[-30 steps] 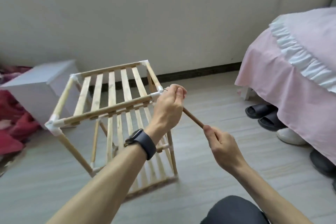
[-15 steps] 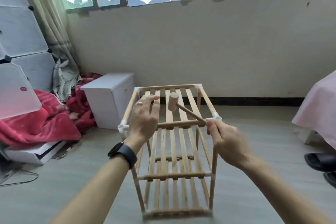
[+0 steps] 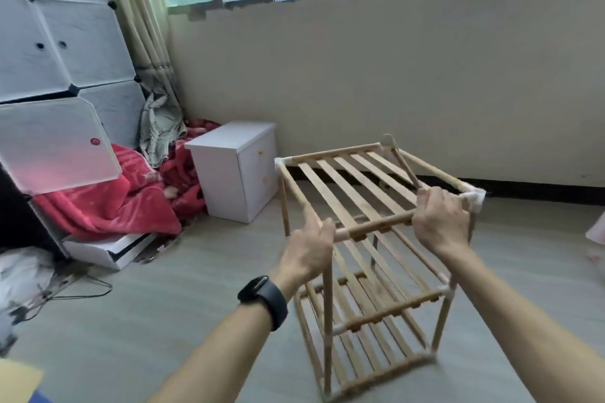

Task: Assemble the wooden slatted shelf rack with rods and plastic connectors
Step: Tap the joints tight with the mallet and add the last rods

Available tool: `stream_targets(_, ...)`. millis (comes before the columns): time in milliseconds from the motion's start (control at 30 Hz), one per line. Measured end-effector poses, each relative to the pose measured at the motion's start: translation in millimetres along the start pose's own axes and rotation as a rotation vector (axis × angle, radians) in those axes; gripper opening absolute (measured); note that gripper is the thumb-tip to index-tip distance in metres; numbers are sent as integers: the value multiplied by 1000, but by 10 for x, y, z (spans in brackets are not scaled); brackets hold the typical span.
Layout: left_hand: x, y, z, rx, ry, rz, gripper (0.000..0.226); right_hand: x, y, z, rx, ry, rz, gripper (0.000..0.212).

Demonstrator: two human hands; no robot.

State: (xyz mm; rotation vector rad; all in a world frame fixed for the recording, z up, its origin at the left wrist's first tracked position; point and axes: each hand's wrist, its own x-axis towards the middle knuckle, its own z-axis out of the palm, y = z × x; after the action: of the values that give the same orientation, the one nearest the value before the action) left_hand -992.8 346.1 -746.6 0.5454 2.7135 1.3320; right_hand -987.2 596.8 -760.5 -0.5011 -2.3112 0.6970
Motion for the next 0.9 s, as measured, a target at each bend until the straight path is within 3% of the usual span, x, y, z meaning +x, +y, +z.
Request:
stream_targets(67, -107, 99, 176, 232, -27, 158, 81, 39, 29, -115, -14, -15, 75, 39)
stream_targets(133, -112, 138, 240, 451, -19, 351, 84, -145, 15, -256, 154, -1, 54, 35)
stream_targets(200, -23, 133, 199, 645, 49, 593, 69, -413, 53, -360, 315, -11, 25, 36)
stream_targets(267, 137, 111, 114, 764, 83, 717, 52, -663, 79, -416, 414, -69, 1, 38)
stream_targets(400, 464, 156, 140, 773, -69, 614, 52, -700, 79, -559, 522, -233, -23, 34)
stream_targets(500, 526, 194, 298, 744, -22, 597, 59, -632, 129, -837, 464, -163, 11, 32)
stream_targets(600, 556, 273, 449, 734, 3, 526, 60, -801, 287, -1208, 252, -25, -63, 31)
stream_targets(733, 551, 502, 720, 709, -27, 401, 68, -1102, 566, -1716, -34, -44, -73, 35)
stream_targets(900, 538, 650, 922, 675, 81, 214, 64, -1170, 660, -1966, -328, -95, -91, 41)
